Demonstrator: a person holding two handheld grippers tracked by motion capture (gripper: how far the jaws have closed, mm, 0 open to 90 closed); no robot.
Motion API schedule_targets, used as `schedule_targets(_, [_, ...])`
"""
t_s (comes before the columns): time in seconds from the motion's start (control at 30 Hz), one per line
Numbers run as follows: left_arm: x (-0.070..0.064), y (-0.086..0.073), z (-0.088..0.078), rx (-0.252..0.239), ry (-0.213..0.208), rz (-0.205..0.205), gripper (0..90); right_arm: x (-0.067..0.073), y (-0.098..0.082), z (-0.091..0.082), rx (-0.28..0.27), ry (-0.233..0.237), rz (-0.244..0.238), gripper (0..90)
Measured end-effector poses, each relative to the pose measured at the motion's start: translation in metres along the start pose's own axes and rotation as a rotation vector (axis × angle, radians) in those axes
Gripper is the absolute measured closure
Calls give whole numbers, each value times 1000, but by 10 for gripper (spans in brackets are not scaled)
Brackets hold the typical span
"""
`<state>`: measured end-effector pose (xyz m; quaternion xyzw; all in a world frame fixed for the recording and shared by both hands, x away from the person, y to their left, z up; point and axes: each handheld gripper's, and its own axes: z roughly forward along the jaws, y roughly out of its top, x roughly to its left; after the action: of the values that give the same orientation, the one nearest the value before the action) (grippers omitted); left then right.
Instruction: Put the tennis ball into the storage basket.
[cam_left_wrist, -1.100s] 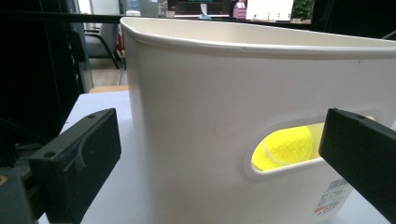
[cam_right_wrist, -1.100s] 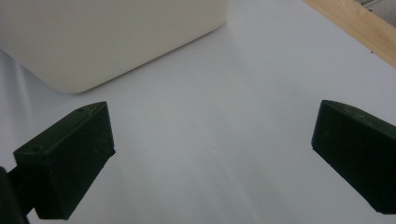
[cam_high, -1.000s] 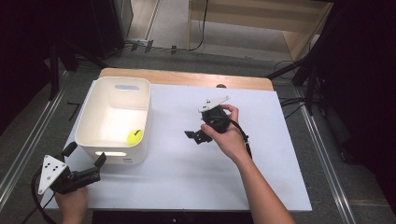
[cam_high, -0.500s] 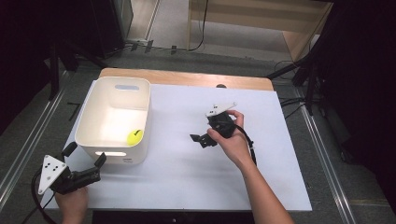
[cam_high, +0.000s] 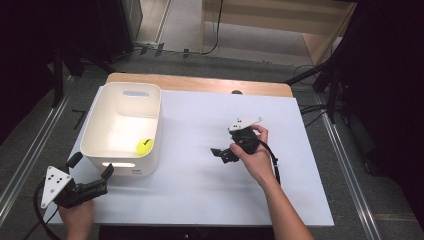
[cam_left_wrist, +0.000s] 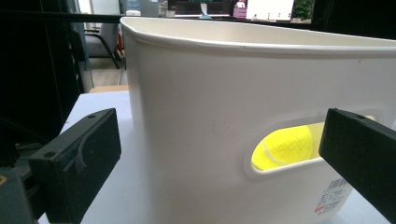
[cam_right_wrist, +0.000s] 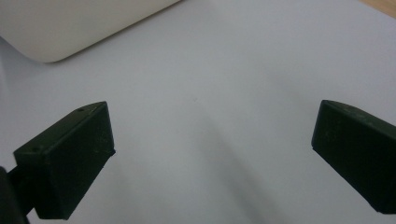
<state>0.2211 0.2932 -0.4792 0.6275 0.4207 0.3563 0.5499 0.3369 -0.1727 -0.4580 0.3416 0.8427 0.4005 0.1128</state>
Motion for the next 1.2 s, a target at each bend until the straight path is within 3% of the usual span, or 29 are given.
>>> schedule_targets(1.2, [0,0,0,-1,1,-2,0,-17,-49,-26,-48,-41,69,0])
